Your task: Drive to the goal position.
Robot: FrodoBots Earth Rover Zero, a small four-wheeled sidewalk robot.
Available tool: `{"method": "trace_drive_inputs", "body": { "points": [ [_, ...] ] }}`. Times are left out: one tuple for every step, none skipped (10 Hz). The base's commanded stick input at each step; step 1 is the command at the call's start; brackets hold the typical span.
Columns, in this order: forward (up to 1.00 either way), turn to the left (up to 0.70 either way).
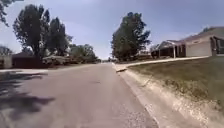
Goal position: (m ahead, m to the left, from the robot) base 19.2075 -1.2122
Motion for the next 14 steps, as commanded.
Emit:
{"method": "trace_drive_inputs", "body": {
  "points": [
    [0.7,0.0],
    [0.7,0.0],
    [0.7,0.0],
    [0.7,0.0],
    [0.7,0.0],
    [0.7,0.0],
    [0.7,0.0],
    [0.7,0.0],
    [0.7,0.0],
    [0.7,0.0],
    [0.7,0.0],
    [0.7,0.0],
    [0.7,0.0],
    [0.7,0.0]
  ]
}}
